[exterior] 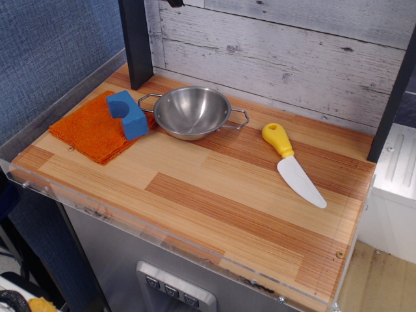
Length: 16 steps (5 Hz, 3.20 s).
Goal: Move the blue holder and place it at the edge of the table.
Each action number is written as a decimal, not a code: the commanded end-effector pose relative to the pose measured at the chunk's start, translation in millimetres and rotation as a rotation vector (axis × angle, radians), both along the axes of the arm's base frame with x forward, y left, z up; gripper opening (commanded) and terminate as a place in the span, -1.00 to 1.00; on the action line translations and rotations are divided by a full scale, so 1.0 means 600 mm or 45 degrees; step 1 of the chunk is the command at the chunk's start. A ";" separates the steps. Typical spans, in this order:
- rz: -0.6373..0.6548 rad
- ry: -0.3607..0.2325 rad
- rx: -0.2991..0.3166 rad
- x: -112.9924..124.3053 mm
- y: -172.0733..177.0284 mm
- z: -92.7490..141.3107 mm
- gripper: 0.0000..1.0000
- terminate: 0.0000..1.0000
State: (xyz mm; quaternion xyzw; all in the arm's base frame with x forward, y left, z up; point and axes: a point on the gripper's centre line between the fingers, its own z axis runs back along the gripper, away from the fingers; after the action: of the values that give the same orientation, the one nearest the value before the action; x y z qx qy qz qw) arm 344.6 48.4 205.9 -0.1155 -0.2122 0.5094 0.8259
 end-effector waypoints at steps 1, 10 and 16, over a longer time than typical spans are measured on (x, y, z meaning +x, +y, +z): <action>0.000 0.000 0.000 0.000 0.000 0.000 1.00 -1.00; 0.146 0.310 0.154 -0.052 0.187 -0.196 1.00 -1.00; 0.145 0.331 0.181 -0.015 0.173 -0.252 -1.00 -1.00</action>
State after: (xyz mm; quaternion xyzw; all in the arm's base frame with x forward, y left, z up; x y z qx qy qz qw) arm 330.7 149.4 39.1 0.0256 -0.1214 0.5544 0.8230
